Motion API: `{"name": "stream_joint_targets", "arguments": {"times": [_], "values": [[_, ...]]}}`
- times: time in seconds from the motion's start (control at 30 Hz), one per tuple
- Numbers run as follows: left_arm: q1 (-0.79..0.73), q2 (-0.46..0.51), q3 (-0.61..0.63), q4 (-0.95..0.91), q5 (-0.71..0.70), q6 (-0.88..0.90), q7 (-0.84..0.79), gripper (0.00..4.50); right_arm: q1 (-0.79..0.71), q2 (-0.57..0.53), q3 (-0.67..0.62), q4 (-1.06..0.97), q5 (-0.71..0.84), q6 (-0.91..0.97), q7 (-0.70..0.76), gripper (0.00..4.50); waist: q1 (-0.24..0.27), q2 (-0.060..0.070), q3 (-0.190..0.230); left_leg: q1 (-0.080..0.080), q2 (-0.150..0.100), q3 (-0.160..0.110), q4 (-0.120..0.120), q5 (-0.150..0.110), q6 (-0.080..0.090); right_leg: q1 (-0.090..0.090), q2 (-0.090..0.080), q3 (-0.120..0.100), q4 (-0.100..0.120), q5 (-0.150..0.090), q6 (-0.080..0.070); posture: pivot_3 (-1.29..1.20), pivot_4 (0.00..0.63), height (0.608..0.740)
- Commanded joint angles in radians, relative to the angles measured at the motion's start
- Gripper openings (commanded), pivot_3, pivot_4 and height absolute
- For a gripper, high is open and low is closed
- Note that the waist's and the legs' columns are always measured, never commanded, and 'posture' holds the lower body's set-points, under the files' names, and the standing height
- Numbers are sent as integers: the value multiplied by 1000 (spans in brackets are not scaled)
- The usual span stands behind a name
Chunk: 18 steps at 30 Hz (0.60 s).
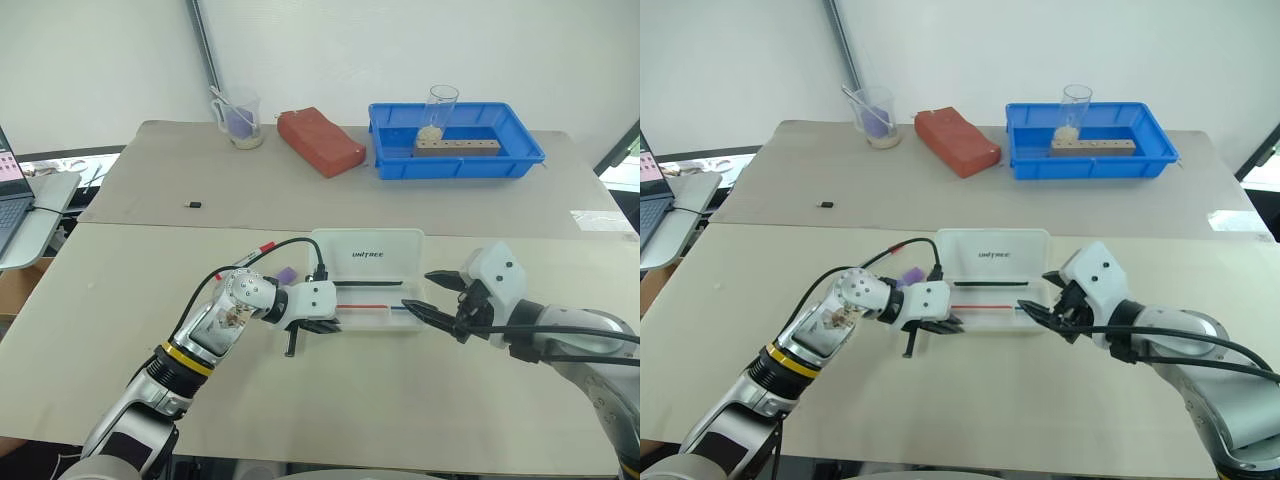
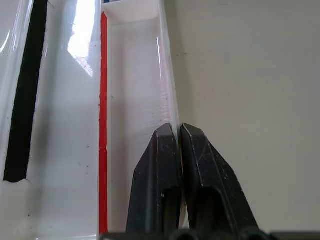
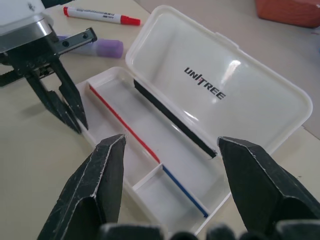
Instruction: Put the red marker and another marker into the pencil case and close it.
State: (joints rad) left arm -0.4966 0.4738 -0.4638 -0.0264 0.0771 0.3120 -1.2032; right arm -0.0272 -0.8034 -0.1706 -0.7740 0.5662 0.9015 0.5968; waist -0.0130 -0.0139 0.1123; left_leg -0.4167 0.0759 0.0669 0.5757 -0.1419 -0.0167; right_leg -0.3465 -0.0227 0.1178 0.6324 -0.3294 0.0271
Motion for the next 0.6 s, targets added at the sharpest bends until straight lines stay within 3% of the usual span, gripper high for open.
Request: {"name": "stream_joint_targets", "arguments": {"times": [0.03,0.1,0.3,0.33,0.6], "values": [[12,14,-2,-37,-10,3,9,755,-4,-9,-13,-5,-3,-44,17,3265,0,0,0,0,0,0,0,0,0,0,0,0,0,0,0,0,150,740],[20,23,0,-56,-23,2,-2,1364,-5,-8,-10,3,-8,-52,21,3265,0,0,0,0,0,0,0,0,0,0,0,0,0,0,0,0,150,740],[12,56,16,-120,-48,26,-18,4278,-21,-4,-4,37,-13,-69,23,3265,0,0,0,0,0,0,0,0,0,0,0,0,0,0,0,0,150,740],[7,62,22,-139,-59,42,-22,4443,-23,-5,-6,41,-12,-71,24,3265,0,0,0,0,0,0,0,0,0,0,0,0,0,0,0,0,150,740],[-101,129,151,-336,-209,269,-35,4443,-82,-31,-13,81,12,-75,75,3265,0,0,0,0,0,-1,0,0,0,0,0,0,0,0,0,0,150,740]]}}
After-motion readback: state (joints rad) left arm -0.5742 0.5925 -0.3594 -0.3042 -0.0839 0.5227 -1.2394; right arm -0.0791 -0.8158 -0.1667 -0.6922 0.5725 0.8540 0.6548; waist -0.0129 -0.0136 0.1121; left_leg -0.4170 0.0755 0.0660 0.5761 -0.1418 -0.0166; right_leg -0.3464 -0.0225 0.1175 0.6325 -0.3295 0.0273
